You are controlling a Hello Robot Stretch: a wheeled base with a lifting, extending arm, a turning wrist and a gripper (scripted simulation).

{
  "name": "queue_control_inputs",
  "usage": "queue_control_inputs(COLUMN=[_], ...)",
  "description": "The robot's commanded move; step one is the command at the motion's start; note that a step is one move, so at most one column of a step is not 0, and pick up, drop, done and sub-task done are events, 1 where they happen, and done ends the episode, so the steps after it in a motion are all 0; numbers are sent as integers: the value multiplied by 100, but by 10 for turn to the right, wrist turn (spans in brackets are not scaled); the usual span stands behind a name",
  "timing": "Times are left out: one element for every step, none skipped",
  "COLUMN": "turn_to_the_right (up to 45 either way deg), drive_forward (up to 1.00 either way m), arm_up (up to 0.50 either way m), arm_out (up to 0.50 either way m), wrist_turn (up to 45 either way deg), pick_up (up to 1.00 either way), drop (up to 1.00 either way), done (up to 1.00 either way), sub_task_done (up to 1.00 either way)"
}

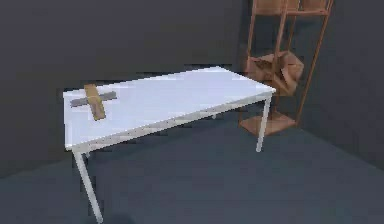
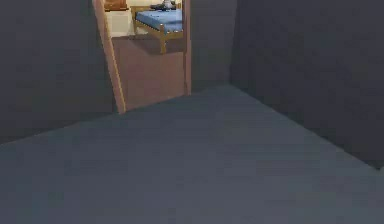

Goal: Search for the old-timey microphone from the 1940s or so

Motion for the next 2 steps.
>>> queue_control_inputs(turn_to_the_right=[450, 270], drive_forward=[0, 0], arm_up=[0, 0], arm_out=[0, 0], wrist_turn=[0, 0], pick_up=[0, 0], drop=[0, 0], done=[0, 0], sub_task_done=[0, 0])
